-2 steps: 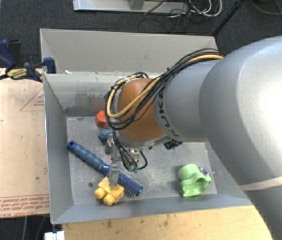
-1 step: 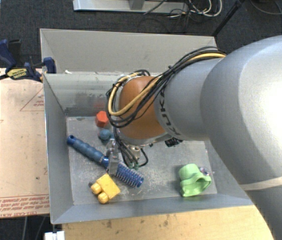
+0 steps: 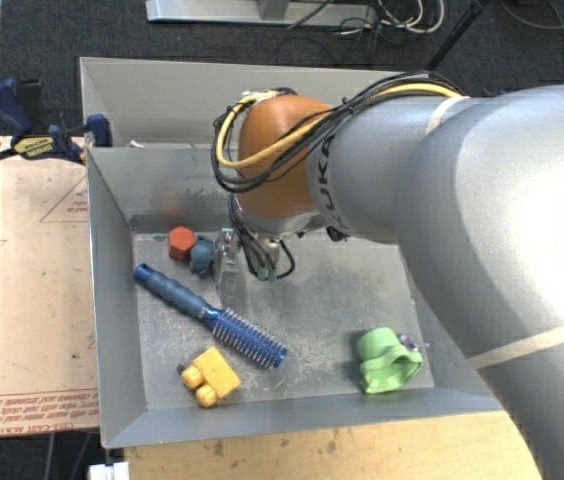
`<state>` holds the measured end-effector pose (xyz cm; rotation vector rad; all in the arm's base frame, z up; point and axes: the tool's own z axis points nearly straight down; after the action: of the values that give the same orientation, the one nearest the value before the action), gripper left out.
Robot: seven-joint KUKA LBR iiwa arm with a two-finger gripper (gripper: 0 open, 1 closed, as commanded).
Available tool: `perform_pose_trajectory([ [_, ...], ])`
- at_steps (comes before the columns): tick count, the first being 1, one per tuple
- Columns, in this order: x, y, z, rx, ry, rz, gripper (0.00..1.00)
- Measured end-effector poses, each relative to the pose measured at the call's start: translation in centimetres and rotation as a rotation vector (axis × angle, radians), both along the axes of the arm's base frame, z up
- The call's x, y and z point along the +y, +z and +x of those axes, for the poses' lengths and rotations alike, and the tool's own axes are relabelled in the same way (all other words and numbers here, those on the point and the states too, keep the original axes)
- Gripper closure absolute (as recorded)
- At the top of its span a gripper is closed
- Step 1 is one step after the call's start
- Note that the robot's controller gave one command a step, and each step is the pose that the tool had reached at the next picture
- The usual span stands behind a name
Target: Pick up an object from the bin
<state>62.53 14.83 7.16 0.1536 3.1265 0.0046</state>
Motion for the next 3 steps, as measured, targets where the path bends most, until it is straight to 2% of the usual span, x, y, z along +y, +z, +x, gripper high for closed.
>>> perform_pose_trajectory([
  [1, 0.1, -0.1, -0.4, 0.008, 0.001, -0.001, 0.00],
  [2, 5.0, 4.2, -7.3, 0.010, -0.018, 0.003, 0.00],
  [3, 4.7, -0.4, -5.9, 0.013, -0.006, -0.002, 0.00],
])
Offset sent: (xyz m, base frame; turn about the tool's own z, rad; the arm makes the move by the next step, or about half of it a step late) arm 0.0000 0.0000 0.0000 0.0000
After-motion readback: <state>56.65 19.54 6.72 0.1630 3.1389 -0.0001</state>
